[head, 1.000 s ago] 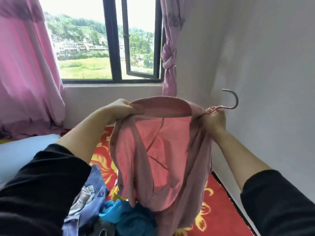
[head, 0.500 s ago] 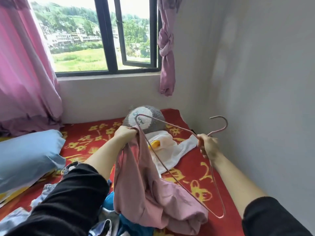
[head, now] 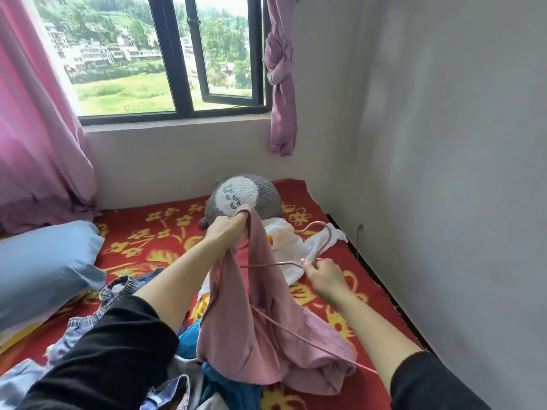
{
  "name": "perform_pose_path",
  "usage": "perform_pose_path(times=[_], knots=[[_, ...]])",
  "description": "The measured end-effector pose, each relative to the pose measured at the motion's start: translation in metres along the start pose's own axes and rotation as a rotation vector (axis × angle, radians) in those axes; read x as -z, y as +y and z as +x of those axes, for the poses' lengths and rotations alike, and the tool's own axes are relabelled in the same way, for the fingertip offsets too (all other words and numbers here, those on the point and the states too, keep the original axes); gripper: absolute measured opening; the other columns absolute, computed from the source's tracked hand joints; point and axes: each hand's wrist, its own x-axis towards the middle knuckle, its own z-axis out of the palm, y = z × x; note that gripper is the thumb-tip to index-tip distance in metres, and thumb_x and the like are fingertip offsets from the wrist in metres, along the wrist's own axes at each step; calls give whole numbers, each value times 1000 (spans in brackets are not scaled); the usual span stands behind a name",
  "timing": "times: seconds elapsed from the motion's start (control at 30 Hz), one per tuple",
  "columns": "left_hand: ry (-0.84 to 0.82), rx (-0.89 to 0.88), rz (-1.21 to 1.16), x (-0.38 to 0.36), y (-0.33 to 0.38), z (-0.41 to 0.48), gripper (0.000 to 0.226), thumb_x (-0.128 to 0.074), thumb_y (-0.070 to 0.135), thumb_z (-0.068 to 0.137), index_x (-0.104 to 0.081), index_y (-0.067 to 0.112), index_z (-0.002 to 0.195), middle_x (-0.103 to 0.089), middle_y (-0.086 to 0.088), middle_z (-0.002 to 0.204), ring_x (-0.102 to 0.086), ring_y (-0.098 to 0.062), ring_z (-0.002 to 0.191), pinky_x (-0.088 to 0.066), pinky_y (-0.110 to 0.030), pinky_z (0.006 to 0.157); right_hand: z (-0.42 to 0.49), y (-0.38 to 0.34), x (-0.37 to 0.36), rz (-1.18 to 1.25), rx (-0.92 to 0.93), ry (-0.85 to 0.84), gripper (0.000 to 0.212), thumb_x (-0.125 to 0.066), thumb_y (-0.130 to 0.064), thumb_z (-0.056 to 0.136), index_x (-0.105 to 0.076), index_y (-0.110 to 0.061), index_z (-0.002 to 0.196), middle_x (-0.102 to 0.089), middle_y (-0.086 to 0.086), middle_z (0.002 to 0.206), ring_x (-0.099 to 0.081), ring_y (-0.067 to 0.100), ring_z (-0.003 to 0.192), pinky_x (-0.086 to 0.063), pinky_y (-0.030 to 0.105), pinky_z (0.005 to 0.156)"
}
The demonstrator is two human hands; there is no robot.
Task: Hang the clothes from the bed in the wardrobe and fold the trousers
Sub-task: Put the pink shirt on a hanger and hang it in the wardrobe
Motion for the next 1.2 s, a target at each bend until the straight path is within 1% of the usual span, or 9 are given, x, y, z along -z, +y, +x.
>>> perform_pose_path(times=[0.1,0.27,0.43,0.57,0.67,0.77,0.83,1.0,1.2], knots=[[-79,-52,-79,1,0,-11,57,-44,56,90,-68,6,102,-69,-12,101,-64,-27,93,-50,-32,84,-4,-11,-19,-46,83,62,51,-46,-46,94,-40,-19,51,-51,-6,54,-49,18,56,-27,31,49],[-473,-132,-49,20,-18,-32,16,-69,30,79,-68,14,78,-62,0,67,-56,-12,58,-45,-23,54,-4,-26,-30,214,123,72,55,-53,-46,93,-51,-9,52,-49,-7,42,-48,9,48,-35,33,54],[-370,-191,-130,29,-26,-35,30,-61,40,88,-73,14,79,-66,1,70,-57,-11,67,-48,-26,64,-17,-41,-32,450,85,-59,44,-58,-40,84,-56,-17,47,-47,-12,40,-44,-1,43,-34,25,58],[-684,-220,111,35,-20,-44,14,-64,33,80,-70,21,81,-65,8,76,-59,-7,73,-51,-24,67,-30,-54,-34,554,92,-96,35,-53,-31,78,-55,-14,47,-43,-11,39,-38,0,41,-30,25,55],[-465,-317,-13,32,-25,-38,35,-56,24,68,-73,20,99,-67,-3,100,-58,-15,92,-47,-28,82,-37,-52,-30,601,93,-106,30,-51,-29,72,-53,-16,44,-39,-10,40,-34,3,42,-29,25,53],[-203,-470,607,27,-44,-26,53,-51,14,79,-57,32,128,-51,-2,123,-42,-23,120,-35,-35,102,-44,-52,-24,649,101,-150,26,-49,-27,67,-54,-18,43,-38,-10,41,-32,4,42,-26,19,47],[-175,-532,854,24,-55,-22,41,-50,15,83,-61,34,118,-57,1,118,-47,-23,119,-36,-38,99,-48,-52,-24,693,111,-228,22,-48,-25,66,-56,-15,48,-37,-6,44,-30,8,44,-24,17,43],[-248,-622,842,27,-57,-21,13,-56,18,81,-68,19,85,-62,3,93,-58,-21,92,-49,-37,79,-50,-49,-27,780,-108,-558,34,-37,-23,81,-63,-2,71,-49,3,52,-39,11,44,-28,18,38],[-279,-763,963,26,-50,-27,27,-49,15,90,-60,12,115,-56,0,106,-54,-22,115,-44,-29,91,-29,-49,-30,224,179,-440,19,-71,-21,82,-64,-3,84,-66,7,79,-55,11,71,-48,32,68]])
